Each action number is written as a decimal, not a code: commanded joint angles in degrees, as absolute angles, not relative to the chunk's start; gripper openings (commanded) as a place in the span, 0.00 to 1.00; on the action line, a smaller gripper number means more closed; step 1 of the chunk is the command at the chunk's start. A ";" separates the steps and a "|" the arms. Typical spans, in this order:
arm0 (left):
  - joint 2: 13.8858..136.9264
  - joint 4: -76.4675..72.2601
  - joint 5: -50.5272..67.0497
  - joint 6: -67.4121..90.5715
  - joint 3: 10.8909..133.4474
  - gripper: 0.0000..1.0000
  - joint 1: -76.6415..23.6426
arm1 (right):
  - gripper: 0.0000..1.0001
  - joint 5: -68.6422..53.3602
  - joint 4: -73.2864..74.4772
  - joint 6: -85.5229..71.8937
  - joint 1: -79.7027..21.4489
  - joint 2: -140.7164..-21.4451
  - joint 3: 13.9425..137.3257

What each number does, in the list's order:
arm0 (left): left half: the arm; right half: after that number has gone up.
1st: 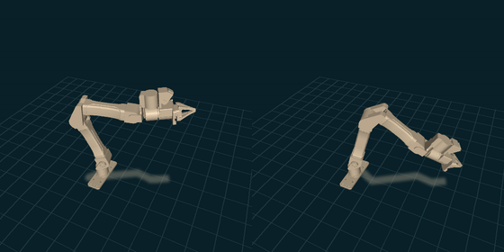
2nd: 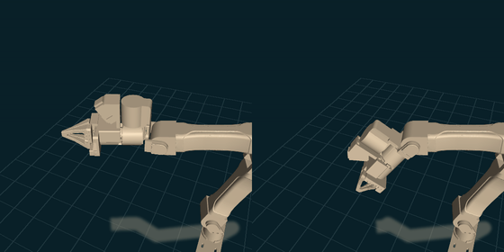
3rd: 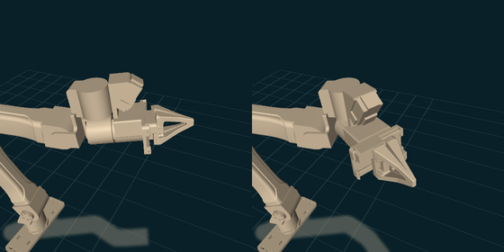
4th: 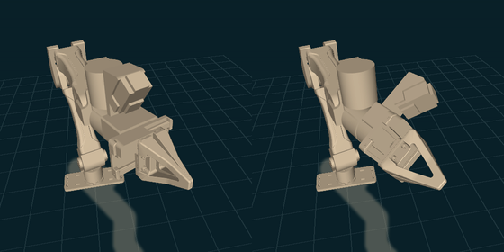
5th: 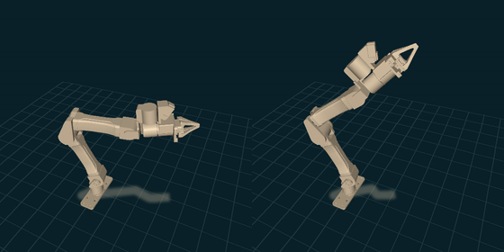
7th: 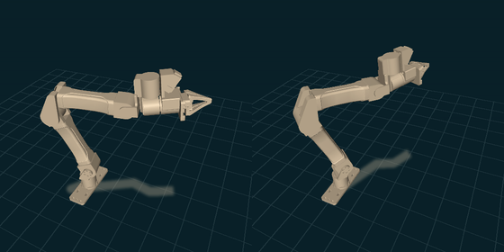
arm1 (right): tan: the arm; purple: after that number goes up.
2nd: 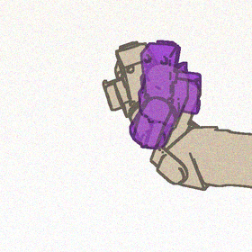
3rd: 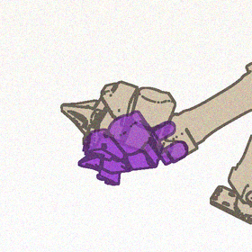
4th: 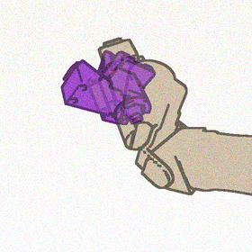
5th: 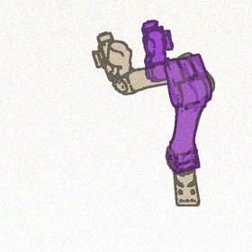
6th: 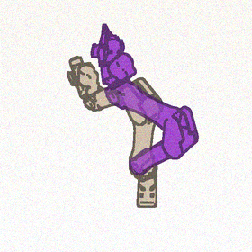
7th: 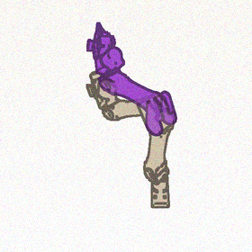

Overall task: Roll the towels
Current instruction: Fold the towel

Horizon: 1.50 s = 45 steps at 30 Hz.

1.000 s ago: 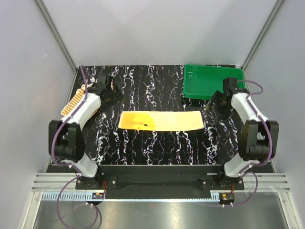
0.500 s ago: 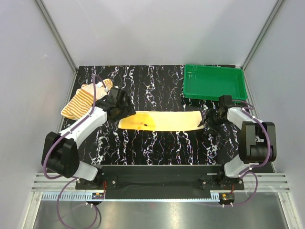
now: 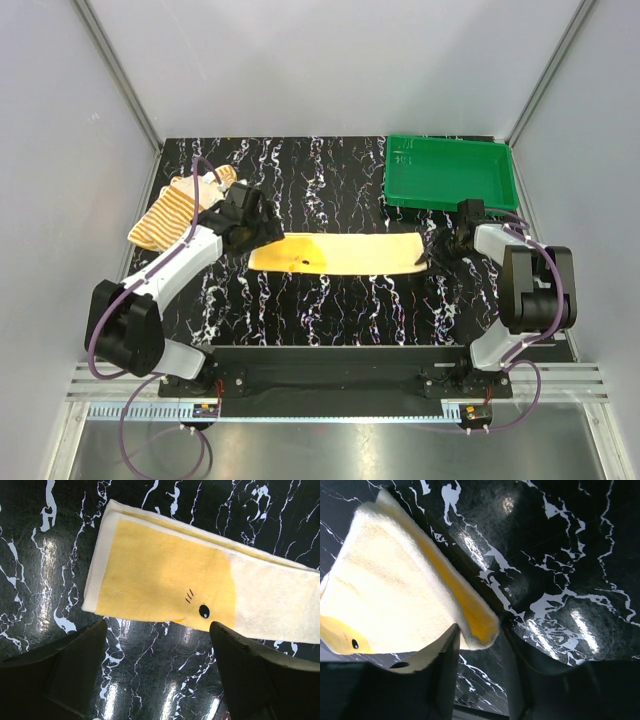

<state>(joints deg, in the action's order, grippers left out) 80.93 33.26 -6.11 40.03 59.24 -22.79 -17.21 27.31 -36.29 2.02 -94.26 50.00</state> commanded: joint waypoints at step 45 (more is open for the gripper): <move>56.96 43.86 -0.79 27.52 49.93 0.95 -9.94 | 0.00 10.99 72.23 -36.03 -37.52 -121.80 120.04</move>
<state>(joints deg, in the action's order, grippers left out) 59.20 44.25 -3.90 31.18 50.13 -11.03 8.19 65.98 -33.98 -35.05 -117.86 112.07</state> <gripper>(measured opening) 0.943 0.063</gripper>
